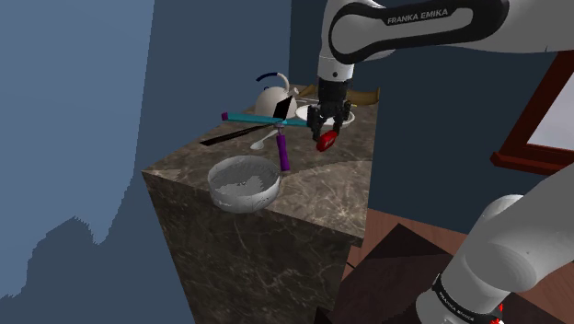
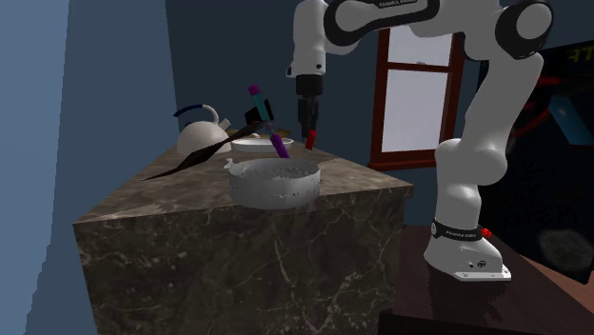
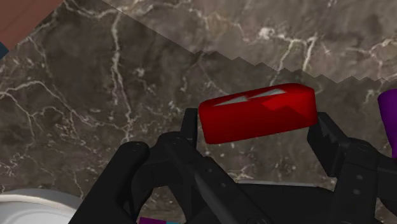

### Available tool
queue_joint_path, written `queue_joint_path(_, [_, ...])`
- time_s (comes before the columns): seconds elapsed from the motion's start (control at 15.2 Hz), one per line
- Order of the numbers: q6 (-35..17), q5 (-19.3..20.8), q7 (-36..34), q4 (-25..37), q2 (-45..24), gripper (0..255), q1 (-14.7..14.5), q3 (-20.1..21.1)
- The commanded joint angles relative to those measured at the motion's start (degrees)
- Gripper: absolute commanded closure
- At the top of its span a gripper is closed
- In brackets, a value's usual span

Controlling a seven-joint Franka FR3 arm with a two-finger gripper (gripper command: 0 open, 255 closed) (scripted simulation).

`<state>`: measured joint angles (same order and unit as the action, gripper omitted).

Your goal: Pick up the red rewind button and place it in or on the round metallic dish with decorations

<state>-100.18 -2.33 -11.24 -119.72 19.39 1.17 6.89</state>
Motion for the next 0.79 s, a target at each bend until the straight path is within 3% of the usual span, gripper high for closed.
queue_joint_path(0.0, [1.6,0.0,0.0,1.7,-0.1,255,0.0,0.0])
queue_joint_path(0.53, [7.5,0.2,-0.1,8.4,-0.9,255,0.1,-0.1])
queue_joint_path(0.73, [7.4,-0.4,-4.4,10.3,-2.8,255,-1.4,2.7])
